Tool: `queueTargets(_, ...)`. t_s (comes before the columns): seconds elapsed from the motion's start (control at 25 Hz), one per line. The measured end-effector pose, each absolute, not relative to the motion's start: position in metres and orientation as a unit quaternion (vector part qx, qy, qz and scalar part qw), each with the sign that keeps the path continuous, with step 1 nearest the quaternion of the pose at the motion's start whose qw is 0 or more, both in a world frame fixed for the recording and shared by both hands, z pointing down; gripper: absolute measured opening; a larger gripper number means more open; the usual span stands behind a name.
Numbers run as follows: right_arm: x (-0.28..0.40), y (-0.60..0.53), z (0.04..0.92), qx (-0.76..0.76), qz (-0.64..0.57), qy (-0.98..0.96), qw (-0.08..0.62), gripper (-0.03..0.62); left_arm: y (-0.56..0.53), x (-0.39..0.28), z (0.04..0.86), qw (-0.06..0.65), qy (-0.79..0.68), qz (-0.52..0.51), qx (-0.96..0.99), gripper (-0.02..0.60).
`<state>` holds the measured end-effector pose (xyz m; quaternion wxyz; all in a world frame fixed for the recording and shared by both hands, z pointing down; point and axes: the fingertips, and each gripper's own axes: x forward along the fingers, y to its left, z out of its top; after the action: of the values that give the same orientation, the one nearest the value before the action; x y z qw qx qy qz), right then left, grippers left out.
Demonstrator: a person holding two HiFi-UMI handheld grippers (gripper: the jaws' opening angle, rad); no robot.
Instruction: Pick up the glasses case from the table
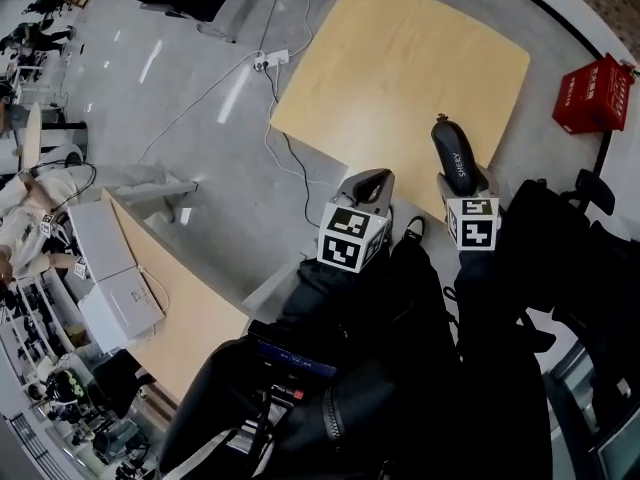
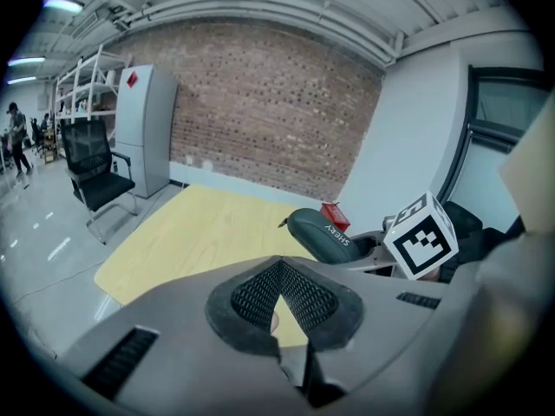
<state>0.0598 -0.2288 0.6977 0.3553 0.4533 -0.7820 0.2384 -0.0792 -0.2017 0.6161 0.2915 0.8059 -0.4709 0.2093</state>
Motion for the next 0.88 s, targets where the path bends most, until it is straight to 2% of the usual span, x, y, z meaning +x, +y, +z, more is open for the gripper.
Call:
queueTargets(0.56, 0.073, -0.227, 0.497, 0.506, 0.124, -0.832, 0.189, 0.337, -0.237, -0.044, 0.484, 0.182, -0.463, 0.139, 0.856, 0.0)
queueTargets(0.88, 0.084, -0.232, 0.437, 0.518, 0.086, -0.839, 0.141, 0.337, -0.252, -0.036, 0.436, 0.137, -0.47, 0.106, 0.865, 0.0)
